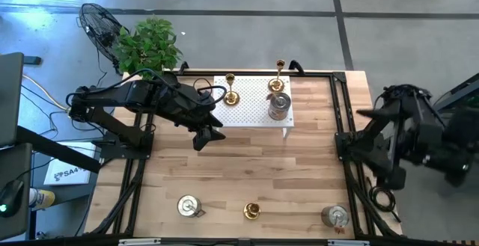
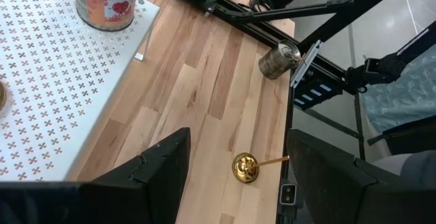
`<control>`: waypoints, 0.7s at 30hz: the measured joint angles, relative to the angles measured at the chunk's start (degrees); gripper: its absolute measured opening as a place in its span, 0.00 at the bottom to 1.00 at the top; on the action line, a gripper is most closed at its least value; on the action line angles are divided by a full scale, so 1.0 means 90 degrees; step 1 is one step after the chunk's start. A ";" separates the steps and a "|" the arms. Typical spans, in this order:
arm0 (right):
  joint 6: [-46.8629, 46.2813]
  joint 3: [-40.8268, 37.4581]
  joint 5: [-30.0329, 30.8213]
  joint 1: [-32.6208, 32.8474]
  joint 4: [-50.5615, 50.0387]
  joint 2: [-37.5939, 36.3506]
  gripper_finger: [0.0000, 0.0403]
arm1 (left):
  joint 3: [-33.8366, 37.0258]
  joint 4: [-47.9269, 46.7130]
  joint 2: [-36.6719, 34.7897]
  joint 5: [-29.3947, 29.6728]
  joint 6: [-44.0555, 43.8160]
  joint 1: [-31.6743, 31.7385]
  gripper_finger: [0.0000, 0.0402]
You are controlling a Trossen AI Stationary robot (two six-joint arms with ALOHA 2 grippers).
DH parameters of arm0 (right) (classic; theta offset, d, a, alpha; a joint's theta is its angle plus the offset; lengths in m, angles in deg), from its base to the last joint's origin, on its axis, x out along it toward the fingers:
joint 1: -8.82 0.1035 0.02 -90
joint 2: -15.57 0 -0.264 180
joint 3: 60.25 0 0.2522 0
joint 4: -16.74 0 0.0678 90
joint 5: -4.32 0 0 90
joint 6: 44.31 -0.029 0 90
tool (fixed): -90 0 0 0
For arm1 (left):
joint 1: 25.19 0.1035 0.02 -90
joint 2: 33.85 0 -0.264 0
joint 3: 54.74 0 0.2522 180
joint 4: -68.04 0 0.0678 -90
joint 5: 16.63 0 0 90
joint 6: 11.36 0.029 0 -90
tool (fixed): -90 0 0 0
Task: Pick & Place candle stick holders
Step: Align the right silver scented candle with the other silver scented candle on the shelf
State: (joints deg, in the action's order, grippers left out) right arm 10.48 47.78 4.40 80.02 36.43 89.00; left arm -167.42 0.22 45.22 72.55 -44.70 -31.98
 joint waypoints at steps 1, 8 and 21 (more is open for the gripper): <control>0.0147 0.0119 0.0000 -0.0050 -0.0001 0.0000 0.99 | 0.0000 0.0000 0.0000 0.0000 0.0001 0.0002 0.60; 0.0258 0.0861 -0.0002 -0.0153 -0.0849 0.0002 0.99 | 0.0000 0.0000 0.0000 0.0000 0.0002 0.0002 0.60; 0.0333 0.2238 -0.0015 -0.1411 -0.4263 0.0015 0.99 | 0.0000 0.0000 0.0000 0.0000 0.0001 0.0000 0.60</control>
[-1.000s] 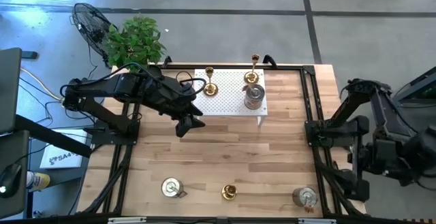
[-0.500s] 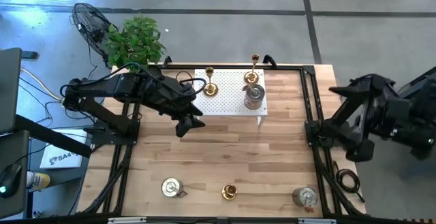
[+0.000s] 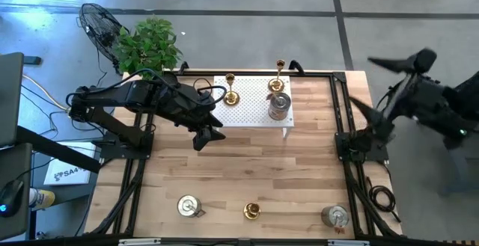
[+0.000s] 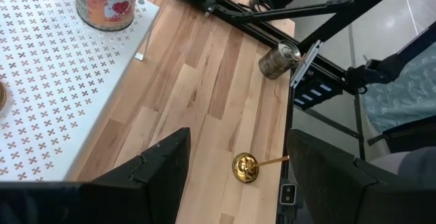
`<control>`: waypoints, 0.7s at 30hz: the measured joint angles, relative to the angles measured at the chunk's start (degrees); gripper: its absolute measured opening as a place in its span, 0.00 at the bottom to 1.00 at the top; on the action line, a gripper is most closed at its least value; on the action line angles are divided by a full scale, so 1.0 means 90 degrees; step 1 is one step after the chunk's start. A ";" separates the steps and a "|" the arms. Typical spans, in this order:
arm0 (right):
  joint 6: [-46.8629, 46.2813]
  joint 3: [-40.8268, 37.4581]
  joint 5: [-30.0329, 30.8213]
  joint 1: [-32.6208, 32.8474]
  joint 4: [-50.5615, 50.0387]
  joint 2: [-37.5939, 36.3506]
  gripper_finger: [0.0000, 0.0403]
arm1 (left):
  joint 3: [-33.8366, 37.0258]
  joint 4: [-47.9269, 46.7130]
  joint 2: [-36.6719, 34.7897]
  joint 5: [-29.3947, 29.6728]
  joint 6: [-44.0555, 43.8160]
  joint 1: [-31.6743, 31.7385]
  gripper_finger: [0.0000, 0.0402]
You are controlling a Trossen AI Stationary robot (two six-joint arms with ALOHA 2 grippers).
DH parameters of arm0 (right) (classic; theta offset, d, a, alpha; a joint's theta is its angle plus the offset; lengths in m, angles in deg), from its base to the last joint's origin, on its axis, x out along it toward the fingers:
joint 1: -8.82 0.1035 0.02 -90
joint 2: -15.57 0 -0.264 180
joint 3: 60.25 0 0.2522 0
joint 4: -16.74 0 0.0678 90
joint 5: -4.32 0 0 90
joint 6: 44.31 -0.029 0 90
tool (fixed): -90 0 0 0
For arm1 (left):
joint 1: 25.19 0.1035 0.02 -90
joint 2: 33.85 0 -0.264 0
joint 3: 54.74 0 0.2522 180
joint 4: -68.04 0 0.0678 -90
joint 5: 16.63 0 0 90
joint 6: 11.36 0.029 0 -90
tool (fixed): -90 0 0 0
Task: Pick & Place candle stick holders
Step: Align the right silver scented candle with the other silver scented candle on the shelf
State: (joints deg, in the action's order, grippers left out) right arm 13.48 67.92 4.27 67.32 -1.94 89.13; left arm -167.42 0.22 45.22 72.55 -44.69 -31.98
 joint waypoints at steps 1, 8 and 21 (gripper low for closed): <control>0.0021 0.0121 -0.0004 -0.0195 -0.0326 0.0000 0.99 | 0.0000 0.0000 0.0000 0.0000 -0.0001 0.0002 0.60; 0.0242 0.0733 -0.0577 -0.1882 -0.1882 -0.0005 0.99 | 0.0000 0.0000 0.0000 0.0000 0.0001 0.0000 0.60; 0.0753 0.0735 -0.1902 -0.5322 -0.1873 0.0041 0.99 | 0.0000 0.0000 0.0000 0.0000 0.0000 0.0001 0.60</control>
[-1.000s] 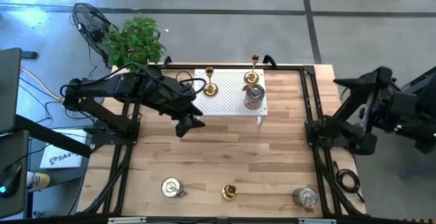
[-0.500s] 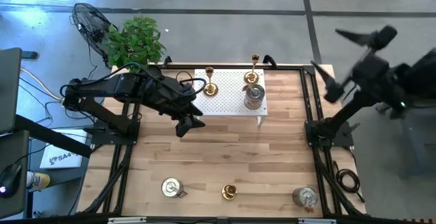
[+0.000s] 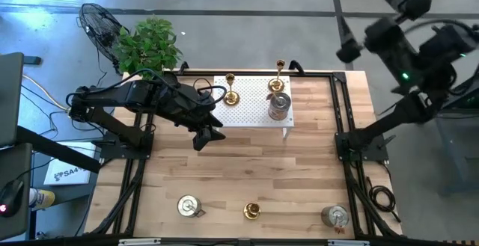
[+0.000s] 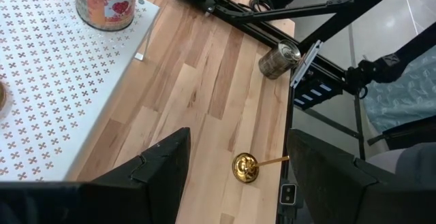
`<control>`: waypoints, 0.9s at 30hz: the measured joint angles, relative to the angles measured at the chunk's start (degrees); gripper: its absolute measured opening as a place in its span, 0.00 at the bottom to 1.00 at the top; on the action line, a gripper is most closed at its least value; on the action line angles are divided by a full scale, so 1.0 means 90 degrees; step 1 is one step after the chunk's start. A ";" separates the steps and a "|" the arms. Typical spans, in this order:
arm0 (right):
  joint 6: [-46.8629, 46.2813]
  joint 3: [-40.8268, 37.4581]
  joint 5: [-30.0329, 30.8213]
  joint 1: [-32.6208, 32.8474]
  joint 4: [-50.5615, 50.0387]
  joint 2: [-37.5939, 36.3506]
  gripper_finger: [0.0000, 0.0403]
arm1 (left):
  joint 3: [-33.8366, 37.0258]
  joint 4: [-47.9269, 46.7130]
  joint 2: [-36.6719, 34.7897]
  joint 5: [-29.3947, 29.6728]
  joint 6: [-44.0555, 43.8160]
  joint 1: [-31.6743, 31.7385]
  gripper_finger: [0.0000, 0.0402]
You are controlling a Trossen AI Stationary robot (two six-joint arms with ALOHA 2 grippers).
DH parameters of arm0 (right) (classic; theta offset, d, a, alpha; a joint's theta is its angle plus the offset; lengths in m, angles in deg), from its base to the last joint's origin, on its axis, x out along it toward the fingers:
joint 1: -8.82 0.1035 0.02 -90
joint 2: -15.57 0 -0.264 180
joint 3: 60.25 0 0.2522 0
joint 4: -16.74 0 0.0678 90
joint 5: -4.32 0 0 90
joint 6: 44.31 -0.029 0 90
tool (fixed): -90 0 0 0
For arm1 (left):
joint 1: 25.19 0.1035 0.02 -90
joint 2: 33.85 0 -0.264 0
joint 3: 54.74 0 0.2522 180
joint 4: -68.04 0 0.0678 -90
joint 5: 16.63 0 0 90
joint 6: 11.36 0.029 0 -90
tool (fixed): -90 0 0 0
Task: Pick & Place candle stick holders
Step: Align the right silver scented candle with the other silver scented candle on the shelf
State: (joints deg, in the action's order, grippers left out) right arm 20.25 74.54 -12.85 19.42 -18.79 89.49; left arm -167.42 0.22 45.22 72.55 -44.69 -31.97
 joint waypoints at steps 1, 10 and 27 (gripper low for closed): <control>-0.0004 0.0002 0.0117 -0.0217 -0.0113 0.0031 0.99 | 0.0000 -0.0001 0.0000 0.0000 0.0001 0.0001 0.60; -0.3287 -0.0002 -0.0712 -0.0927 -0.4852 0.0393 0.99 | 0.0000 0.0000 0.0000 0.0000 0.0000 0.0000 0.60; -0.9792 -0.0299 -0.7789 -0.0406 -0.7592 0.0418 0.99 | 0.0000 0.0000 0.0000 0.0000 0.0001 0.0000 0.60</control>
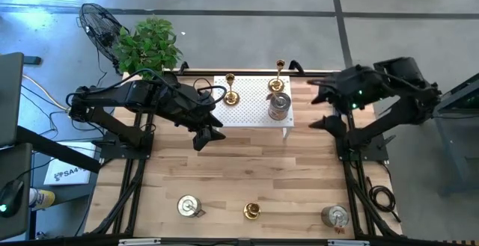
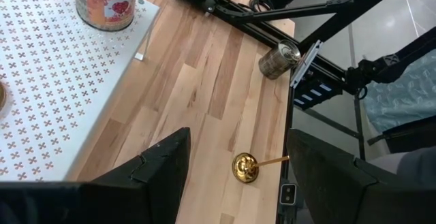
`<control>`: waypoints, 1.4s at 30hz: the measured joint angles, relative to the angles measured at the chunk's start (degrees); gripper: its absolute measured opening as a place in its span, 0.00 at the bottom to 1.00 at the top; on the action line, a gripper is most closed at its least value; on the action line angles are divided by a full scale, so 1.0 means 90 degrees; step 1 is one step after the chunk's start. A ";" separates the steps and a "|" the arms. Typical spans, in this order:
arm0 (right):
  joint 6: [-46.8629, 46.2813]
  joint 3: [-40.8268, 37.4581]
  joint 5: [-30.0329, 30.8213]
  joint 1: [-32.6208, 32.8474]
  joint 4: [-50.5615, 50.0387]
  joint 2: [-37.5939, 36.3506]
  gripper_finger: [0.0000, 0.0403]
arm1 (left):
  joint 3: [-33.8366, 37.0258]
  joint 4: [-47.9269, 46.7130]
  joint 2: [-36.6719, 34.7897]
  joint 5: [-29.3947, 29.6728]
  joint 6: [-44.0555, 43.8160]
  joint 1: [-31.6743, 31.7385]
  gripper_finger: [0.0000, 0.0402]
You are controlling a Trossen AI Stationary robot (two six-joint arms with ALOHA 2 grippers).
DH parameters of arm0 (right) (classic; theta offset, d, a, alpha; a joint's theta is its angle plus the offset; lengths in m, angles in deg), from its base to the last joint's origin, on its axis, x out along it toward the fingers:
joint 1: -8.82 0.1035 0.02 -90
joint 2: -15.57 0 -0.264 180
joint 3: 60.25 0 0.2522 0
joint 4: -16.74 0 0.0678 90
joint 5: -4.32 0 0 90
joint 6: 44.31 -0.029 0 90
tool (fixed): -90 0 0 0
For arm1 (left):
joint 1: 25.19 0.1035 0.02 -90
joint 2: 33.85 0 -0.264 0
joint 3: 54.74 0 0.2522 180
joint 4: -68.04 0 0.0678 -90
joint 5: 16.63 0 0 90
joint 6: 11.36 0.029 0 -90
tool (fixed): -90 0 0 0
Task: Pick & Place candle stick holders
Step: Align the right silver scented candle with the other silver scented candle on the shelf
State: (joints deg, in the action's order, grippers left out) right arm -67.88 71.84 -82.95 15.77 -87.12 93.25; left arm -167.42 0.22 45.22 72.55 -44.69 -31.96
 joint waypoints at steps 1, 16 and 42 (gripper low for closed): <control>-0.0217 -0.0077 -0.0027 0.0129 0.0021 -0.0025 0.99 | 0.0000 0.0001 0.0000 0.0000 0.0001 0.0000 0.60; -0.2841 -0.2730 -0.0098 0.2065 0.0004 -0.0091 0.99 | 0.0000 0.0000 0.0000 0.0000 0.0001 -0.0001 0.60; -1.1082 -0.3754 0.0308 0.4528 0.0011 0.0332 0.99 | 0.0000 0.0071 0.0000 0.0181 0.0003 0.0000 0.60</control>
State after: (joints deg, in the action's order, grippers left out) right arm -167.62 38.06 -80.17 56.52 -87.02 96.24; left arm -167.42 0.86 45.22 74.18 -44.66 -31.97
